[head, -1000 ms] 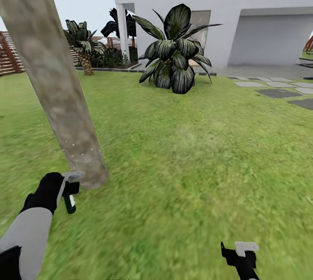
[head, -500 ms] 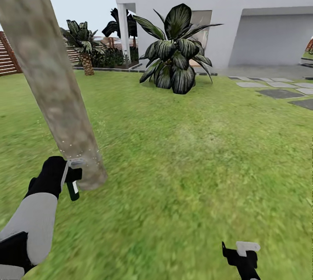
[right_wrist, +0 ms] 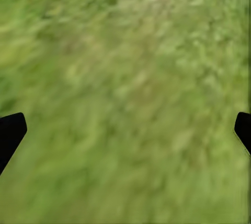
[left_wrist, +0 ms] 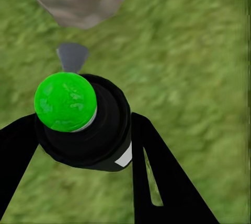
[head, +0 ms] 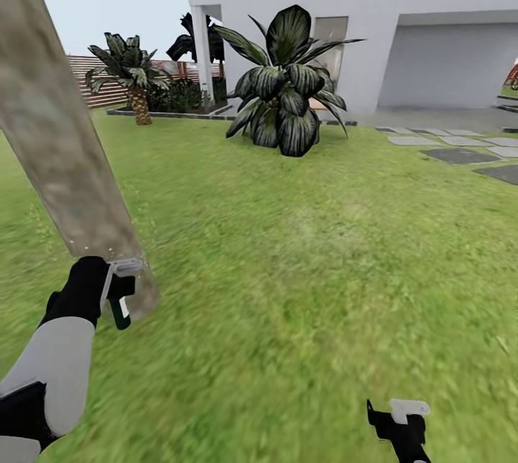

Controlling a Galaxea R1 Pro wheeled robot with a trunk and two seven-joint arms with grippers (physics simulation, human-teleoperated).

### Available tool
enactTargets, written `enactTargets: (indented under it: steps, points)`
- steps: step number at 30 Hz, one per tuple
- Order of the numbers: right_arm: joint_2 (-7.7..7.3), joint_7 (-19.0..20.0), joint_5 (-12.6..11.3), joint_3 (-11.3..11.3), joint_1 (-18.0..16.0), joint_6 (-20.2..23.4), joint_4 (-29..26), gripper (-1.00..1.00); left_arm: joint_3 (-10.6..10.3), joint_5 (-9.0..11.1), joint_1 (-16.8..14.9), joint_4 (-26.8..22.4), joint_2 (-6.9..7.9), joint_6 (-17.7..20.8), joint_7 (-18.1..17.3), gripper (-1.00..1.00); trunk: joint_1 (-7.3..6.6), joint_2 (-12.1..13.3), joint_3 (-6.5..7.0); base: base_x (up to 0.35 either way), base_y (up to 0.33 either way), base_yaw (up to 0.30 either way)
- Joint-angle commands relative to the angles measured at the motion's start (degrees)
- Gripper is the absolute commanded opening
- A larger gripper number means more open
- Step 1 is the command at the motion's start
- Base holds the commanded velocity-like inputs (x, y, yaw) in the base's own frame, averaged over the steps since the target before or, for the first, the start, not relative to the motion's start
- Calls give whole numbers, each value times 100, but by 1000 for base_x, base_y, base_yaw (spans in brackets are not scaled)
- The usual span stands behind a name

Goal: In the garden, pick up the pesticide atomizer on the floor and spray pesticide onto both trees until each tree trunk is fully covered.

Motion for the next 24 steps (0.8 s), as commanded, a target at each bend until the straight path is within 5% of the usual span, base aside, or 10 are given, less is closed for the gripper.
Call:
enactTargets:
  steps: [1, 15, 24]
  points:
    - [0, -34, 61, -24, -5, -14, 9, 100, 16, -68, -5, -7, -2, 18, -55, -100, 1, -2, -5, 228, -199, 0]
    - [9, -34, 61, -24, -5, -12, 9, 100, 13, -73, 50, -6, 0, 18, -50, -100, 1, -2, -5, 237, -188, 189]
    - [10, -34, 61, -24, -5, -14, 9, 100, 8, -80, 65, -1, 0, 18, -50, -100, 1, -2, -5, 164, -232, 24]
